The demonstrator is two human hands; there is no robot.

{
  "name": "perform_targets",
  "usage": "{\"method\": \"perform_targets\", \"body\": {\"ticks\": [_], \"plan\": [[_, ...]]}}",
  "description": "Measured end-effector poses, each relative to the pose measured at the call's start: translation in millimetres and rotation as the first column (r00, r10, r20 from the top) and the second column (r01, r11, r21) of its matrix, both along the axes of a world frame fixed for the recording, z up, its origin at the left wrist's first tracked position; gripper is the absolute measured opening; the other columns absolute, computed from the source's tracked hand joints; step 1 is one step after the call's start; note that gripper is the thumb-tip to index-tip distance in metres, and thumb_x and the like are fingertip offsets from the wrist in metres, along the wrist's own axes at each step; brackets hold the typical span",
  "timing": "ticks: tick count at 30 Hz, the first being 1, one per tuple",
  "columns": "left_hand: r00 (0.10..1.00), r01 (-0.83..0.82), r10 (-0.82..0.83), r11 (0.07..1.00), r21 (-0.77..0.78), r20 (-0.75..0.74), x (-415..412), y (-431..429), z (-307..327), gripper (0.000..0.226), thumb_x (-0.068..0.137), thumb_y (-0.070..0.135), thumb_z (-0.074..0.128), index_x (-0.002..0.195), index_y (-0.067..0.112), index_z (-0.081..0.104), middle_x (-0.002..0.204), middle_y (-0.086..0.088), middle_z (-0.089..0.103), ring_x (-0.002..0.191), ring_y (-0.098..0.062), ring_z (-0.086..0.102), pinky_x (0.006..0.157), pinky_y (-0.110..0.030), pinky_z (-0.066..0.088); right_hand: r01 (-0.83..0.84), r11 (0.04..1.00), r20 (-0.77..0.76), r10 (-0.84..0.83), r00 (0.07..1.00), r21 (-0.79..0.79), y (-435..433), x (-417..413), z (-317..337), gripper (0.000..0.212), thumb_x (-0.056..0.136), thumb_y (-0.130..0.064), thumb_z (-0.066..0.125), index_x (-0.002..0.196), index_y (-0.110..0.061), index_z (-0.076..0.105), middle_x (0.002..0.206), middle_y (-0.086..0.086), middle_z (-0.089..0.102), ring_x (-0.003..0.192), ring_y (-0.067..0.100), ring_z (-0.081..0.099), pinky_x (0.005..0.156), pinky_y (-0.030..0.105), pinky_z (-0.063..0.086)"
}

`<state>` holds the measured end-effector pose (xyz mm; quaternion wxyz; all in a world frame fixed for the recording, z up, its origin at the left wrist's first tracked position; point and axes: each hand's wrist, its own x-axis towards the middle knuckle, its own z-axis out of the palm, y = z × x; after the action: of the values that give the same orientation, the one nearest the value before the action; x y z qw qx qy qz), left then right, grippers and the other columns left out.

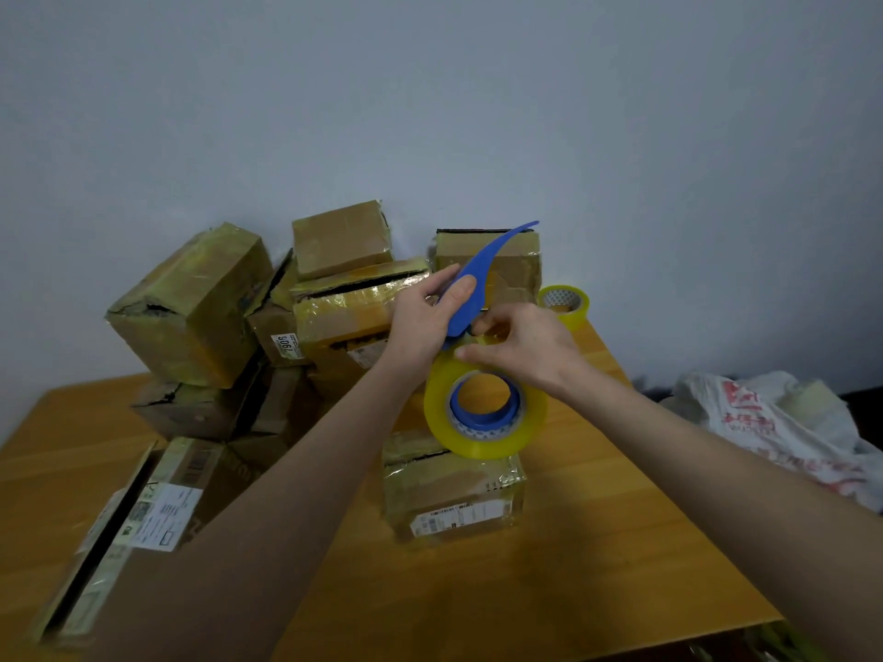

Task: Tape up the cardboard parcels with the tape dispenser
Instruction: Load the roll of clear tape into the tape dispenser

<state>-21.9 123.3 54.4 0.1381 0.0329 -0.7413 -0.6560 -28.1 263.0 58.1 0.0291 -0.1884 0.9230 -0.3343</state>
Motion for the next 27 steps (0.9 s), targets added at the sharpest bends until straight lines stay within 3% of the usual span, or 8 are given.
{"method": "perform_targets", "body": {"ticks": [3,6,11,15,19,27], "plan": [[0.999,-0.027,0.027,0.999,0.016,0.023,0.9,0.8,1.2,0.046,0.091,0.027,0.062,0.132,0.008,0.055,0.118,-0.012,0.066,0.096,-0.019,0.066,0.075,-0.023,0.054,0.012,0.997,-0.009,-0.013,1.0,-0.072,-5.5,1.4,-8.0,0.014,0.079,-0.048,0.072,0.084,-0.035,0.071,0.101,-0.011,0.07,0.093,0.015,0.063,0.077,0.035,0.053],[0.999,-0.044,0.043,0.999,0.033,0.028,2.3,1.4,3.7,0.047,0.091,0.026,0.063,0.133,0.008,0.055,0.117,-0.013,0.066,0.097,-0.023,0.065,0.075,-0.025,0.053,-0.01,0.99,-0.073,-0.001,0.997,-0.144,-5.7,5.2,-13.1,0.014,0.085,-0.037,0.071,0.094,-0.029,0.077,0.115,-0.009,0.067,0.104,0.015,0.061,0.086,0.037,0.051],[0.997,-0.065,0.064,0.997,0.029,0.037,3.4,2.1,3.3,0.043,0.093,0.026,0.06,0.128,0.003,0.057,0.114,-0.02,0.065,0.081,-0.014,0.061,0.06,-0.015,0.048,-0.106,0.986,-0.235,0.072,0.969,-0.131,-2.2,8.3,-17.8,0.014,0.087,-0.029,0.07,0.093,-0.02,0.079,0.106,-0.008,0.067,0.097,0.015,0.062,0.08,0.032,0.049],[0.997,-0.07,0.069,0.997,0.033,0.029,5.0,6.0,0.6,0.037,0.094,0.024,0.058,0.123,0.001,0.061,0.089,-0.004,0.065,0.062,0.0,0.06,0.054,-0.012,0.045,-0.204,0.97,-0.314,0.155,0.937,-0.129,4.1,8.0,-17.0,0.012,0.087,-0.022,0.07,0.089,-0.014,0.079,0.1,-0.005,0.067,0.091,0.018,0.063,0.08,0.037,0.05],[0.996,-0.083,0.082,0.996,0.034,0.03,4.3,7.7,0.3,0.036,0.095,0.025,0.058,0.118,-0.002,0.063,0.078,0.003,0.063,0.059,0.001,0.058,0.054,-0.012,0.044,-0.287,0.95,-0.38,0.221,0.898,-0.125,9.1,11.3,-16.8,0.01,0.086,-0.016,0.071,0.088,-0.012,0.079,0.097,-0.002,0.068,0.087,0.019,0.064,0.076,0.042,0.053],[0.996,-0.083,0.082,0.996,0.043,0.026,8.8,11.5,9.3,0.04,0.095,0.029,0.056,0.111,-0.007,0.061,0.055,0.01,0.061,0.045,-0.004,0.054,0.042,-0.015,0.04,-0.226,0.957,-0.419,0.133,0.898,-0.182,12.5,15.3,-13.1,0.013,0.083,-0.018,0.074,0.092,-0.01,0.078,0.096,0.001,0.069,0.087,0.018,0.065,0.08,0.035,0.053]]}}
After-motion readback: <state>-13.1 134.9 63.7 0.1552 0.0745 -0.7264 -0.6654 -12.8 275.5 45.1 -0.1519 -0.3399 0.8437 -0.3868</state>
